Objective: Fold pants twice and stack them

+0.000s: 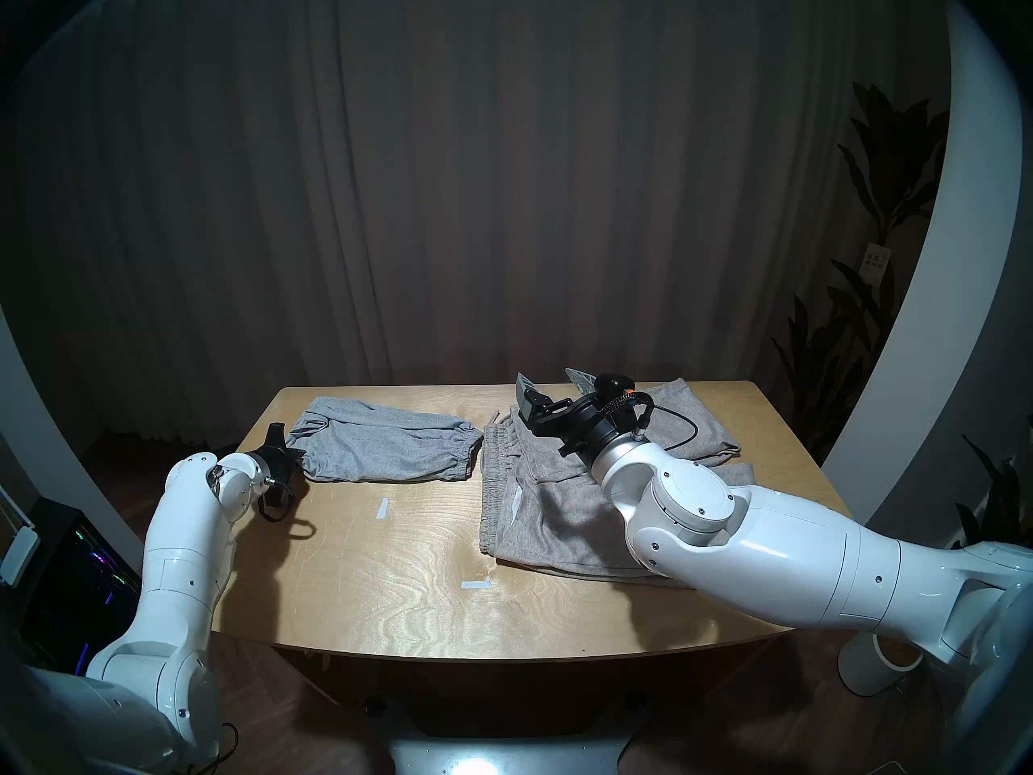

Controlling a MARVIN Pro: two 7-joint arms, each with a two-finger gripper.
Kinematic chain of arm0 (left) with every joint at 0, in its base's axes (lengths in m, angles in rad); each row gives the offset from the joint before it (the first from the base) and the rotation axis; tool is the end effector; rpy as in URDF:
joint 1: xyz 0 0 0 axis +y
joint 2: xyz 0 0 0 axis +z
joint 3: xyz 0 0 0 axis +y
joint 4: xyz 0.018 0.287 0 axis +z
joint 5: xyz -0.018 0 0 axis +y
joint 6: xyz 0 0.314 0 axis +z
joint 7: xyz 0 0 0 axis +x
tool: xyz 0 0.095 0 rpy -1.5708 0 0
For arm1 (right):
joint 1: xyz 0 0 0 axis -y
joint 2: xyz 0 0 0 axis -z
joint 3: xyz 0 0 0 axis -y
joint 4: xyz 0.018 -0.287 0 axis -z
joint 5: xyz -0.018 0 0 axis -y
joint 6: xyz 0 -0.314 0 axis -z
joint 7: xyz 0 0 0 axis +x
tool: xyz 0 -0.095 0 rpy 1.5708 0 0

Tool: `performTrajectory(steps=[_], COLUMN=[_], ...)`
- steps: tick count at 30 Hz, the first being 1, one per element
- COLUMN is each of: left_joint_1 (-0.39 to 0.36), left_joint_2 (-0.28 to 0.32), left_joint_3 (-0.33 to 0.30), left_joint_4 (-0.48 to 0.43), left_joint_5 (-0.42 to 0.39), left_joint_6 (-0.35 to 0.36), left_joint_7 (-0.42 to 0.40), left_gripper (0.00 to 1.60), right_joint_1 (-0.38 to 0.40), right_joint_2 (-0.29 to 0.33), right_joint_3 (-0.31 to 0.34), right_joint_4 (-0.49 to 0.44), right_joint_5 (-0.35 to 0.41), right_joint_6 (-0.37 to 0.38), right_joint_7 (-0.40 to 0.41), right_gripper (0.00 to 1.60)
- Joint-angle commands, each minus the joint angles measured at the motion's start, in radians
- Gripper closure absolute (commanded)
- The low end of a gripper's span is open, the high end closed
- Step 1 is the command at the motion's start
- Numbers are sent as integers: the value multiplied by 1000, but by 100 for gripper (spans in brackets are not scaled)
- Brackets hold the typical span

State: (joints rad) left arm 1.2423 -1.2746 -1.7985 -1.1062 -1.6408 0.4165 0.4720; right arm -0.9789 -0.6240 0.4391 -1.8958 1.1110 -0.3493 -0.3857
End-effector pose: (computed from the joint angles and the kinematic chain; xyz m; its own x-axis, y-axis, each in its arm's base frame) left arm 0.4779 0.1894 -0.3447 0.0950 0.9915 0.0887 0.5445 -0.1263 0.8292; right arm 0.3969 0.0456 -0.2117 0.0283 -0.2191 0.9753 0.4368 -0.8749 -0.2092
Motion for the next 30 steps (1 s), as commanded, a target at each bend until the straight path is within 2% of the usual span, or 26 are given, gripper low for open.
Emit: performTrajectory(steps=[1, 6, 11, 30], left_joint_1=[44, 0, -41, -51], left_joint_2=[0, -4, -1, 31], left_joint_3=[-6, -7, -1, 128], left_joint_4=[-86, -82, -70, -117], left_joint_5=[14, 39, 56, 160], left_joint_6=[-20, -73, -92, -54], left_joint_7=[-14, -16, -29, -124], left_gripper=[160, 160, 160, 160], right_joint_1=[-9, -16, -21, -42], right_joint_2=[13, 18, 23, 54], right_joint_3=[5, -1, -4, -3], right_joint_4=[-18, -23, -32, -61], right_joint_5=[-1, 0, 0, -1], right_joint_6=[-21, -24, -25, -52], right_joint_7=[-3, -2, -3, -28], right_gripper=[0, 0, 0, 0])
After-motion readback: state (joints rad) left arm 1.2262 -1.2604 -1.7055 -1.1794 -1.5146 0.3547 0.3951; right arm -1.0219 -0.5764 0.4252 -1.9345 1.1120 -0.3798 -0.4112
